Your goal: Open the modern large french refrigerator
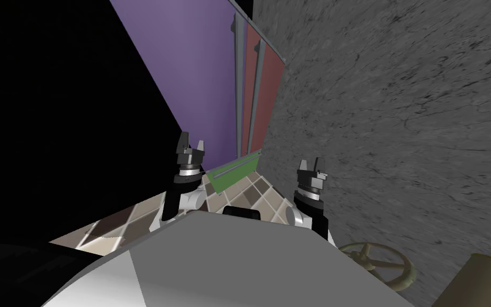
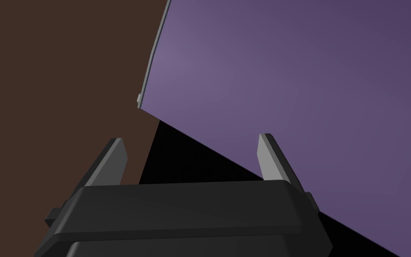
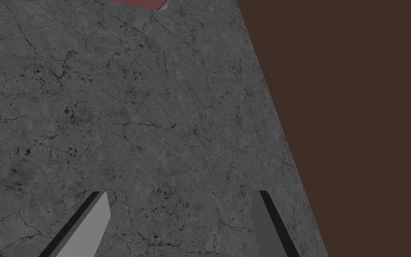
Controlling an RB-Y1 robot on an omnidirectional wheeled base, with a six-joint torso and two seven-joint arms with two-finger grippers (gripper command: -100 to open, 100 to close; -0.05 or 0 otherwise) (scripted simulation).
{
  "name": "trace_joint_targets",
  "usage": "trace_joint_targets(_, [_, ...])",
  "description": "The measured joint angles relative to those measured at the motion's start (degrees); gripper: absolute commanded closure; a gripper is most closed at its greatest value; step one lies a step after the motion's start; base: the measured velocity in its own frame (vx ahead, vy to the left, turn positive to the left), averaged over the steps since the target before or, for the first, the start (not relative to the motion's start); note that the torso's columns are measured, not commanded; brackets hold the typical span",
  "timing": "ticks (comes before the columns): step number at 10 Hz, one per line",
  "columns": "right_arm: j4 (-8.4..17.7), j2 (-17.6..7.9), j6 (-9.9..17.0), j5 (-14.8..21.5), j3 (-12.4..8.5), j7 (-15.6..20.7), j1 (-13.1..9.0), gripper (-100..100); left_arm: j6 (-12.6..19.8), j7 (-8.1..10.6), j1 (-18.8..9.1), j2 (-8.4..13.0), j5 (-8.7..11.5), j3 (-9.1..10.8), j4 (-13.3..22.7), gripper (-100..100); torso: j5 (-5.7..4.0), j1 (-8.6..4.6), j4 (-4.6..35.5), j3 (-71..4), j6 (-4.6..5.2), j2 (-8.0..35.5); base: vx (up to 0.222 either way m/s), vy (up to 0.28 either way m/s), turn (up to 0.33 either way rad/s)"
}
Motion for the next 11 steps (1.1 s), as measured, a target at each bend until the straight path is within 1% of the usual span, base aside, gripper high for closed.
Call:
trace_joint_targets(1, [0.00,0.00,0.00,0.00,0.00,0.00,0.00,0,0.00,0.00,0.00,0.00,0.00,0.00,0.00,0,0.00,0.00,2.35,-4.67,0.00,2.32,0.000,0.000,0.000])
trace_joint_targets(2, [0.00,0.00,0.00,0.00,0.00,0.00,0.00,0,0.00,0.00,0.00,0.00,0.00,0.00,0.00,0,0.00,0.00,6.00,-12.00,0.00,5.97,0.000,0.000,0.000])
trace_joint_targets(9, [-0.02,0.00,-0.01,0.00,0.00,0.00,0.00,0,-0.01,0.00,0.00,0.00,0.00,0.00,-0.02,0,0.00,0.00,35.37,-70.73,0.00,35.39,0.000,0.000,0.000])
trace_joint_targets(10, [-0.02,0.00,-0.01,0.00,0.00,0.00,0.00,0,-0.01,0.00,0.00,0.00,0.00,0.00,-0.02,-100,0.00,0.00,39.60,-79.19,0.00,39.62,0.037,-0.008,-0.009])
trace_joint_targets(11, [0.00,0.00,0.00,0.00,0.00,0.00,0.01,0,-0.11,0.17,-0.01,1.02,0.12,-0.07,0.36,-100,0.00,-0.01,41.47,-83.18,0.00,41.46,0.055,-0.016,-0.009])
